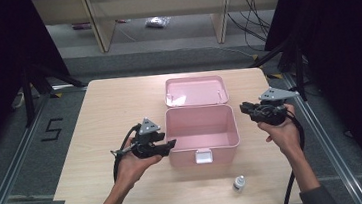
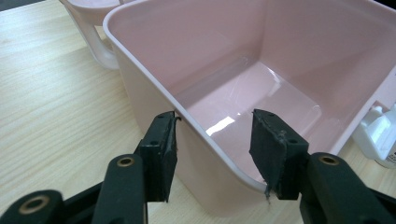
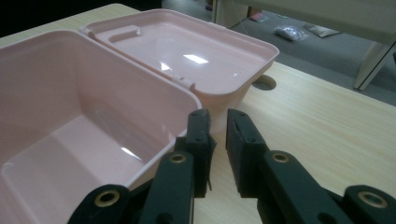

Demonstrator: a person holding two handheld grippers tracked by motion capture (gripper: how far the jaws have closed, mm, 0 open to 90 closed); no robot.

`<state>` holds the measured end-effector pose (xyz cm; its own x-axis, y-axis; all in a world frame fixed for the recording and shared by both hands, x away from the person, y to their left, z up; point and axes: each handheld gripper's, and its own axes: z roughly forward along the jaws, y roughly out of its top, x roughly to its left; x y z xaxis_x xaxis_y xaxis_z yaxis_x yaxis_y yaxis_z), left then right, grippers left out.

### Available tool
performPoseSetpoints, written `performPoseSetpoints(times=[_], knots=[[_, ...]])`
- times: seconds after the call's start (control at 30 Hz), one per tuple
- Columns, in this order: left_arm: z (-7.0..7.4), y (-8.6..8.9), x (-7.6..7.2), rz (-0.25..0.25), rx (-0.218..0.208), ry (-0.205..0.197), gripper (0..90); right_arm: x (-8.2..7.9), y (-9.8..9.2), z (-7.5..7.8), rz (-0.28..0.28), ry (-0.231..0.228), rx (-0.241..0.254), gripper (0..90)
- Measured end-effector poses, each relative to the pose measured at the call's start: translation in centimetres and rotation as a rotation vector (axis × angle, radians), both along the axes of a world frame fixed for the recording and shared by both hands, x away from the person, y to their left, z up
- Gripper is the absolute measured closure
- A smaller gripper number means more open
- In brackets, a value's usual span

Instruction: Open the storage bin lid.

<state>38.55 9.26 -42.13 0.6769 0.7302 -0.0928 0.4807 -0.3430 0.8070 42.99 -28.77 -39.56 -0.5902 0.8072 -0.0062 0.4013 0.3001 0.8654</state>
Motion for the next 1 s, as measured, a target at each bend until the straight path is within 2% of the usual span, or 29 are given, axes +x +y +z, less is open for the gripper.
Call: performPoseSetpoints(times=[0.03, 0.07, 0.13, 0.17, 0.23, 0.27, 0.3, 0.33, 0.4, 0.53, 0.57, 0.63, 0.67, 0.7, 0.73, 0.77, 0.8, 0.87, 0.9, 0.93, 1.0], knots=[[0.0, 0.0, 0.0, 0.0, 0.0, 0.0, 50.6, -0.2, 0.0, -0.1, -0.002, 0.005, 0.005, 79.5], [0.0, 0.0, 0.0, -0.001, 0.002, -0.001, 50.5, -0.1, -0.3, -0.1, 0.012, -0.029, -0.014, 79.4], [0.0, 0.0, 0.0, -0.001, 0.002, -0.001, 50.5, -0.6, -0.3, -0.3, 0.008, -0.013, 0.017, 79.1], [0.0, 0.0, 0.0, -0.002, 0.003, -0.001, 50.5, -0.6, -0.5, -0.4, 0.005, -0.04, -0.001, 79.1], [0.0, 0.0, 0.0, -0.005, 0.008, -0.004, 50.4, -1.0, -0.5, -0.5, -0.009, -0.005, 0.008, 79.0], [0.0, 0.0, 0.0, -0.006, 0.009, -0.005, 50.4, -1.1, -0.6, -0.6, -0.003, -0.011, 0.023, 78.9], [0.0, 0.0, 0.0, -0.005, 0.008, -0.005, 50.4, -1.2, -0.8, -0.6, 0.001, -0.02, -0.001, 78.6], [0.0, 0.0, 0.0, -0.005, 0.008, -0.004, 50.4, -1.3, -0.9, -0.7, 0.0, -0.019, -0.002, 78.6], [0.0, 0.0, 0.0, -0.004, 0.008, -0.008, 50.4, -1.7, -1.0, -0.7, -0.015, 0.022, 0.002, 78.6], [0.0, 0.0, 0.0, -0.005, 0.007, -0.008, 50.4, -2.0, -1.7, -0.8, -0.015, -0.012, -0.032, 78.3], [0.0, 0.0, 0.0, -0.005, 0.007, -0.008, 50.4, -2.3, -1.7, -0.8, -0.025, 0.027, -0.008, 78.2], [0.0, 0.0, 0.0, -0.006, 0.008, -0.008, 50.4, -2.5, -1.8, -0.9, -0.032, 0.03, -0.008, 78.0], [0.0, 0.0, 0.0, -0.006, 0.008, -0.009, 50.4, -2.4, -2.1, -1.0, -0.015, 0.003, -0.024, 77.8], [0.0, 0.0, 0.0, -0.006, 0.008, -0.008, 50.4, -2.7, -2.1, -1.0, -0.025, 0.022, -0.024, 77.6], [0.0, 0.0, 0.0, -0.006, 0.008, -0.009, 50.4, -2.7, -2.2, -0.9, -0.021, 0.012, -0.033, 77.4], [0.0, 0.0, 0.0, -0.006, 0.008, -0.009, 50.4, -3.0, -2.1, -1.0, -0.034, 0.02, -0.021, 77.3], [0.0, 0.0, 0.0, -0.006, 0.009, -0.009, 50.4, -3.0, -2.3, -1.0, -0.022, 0.002, -0.036, 77.1], [0.0, -0.1, 0.0, -0.002, 0.004, -0.009, 50.4, -3.4, -2.1, -1.0, -0.034, 0.041, -0.011, 76.8], [0.0, 0.0, -0.1, -0.007, 0.01, -0.009, 50.4, -3.4, -2.3, -1.1, -0.023, 0.024, -0.026, 76.6], [0.0, 0.0, -0.1, -0.007, 0.011, -0.009, 50.5, -3.8, -2.2, -1.1, -0.038, 0.053, -0.009, 76.6], [0.0, 0.0, -0.1, -0.007, 0.013, -0.009, 50.5, -3.8, -2.4, -1.3, -0.028, 0.032, -0.024, 76.5]])
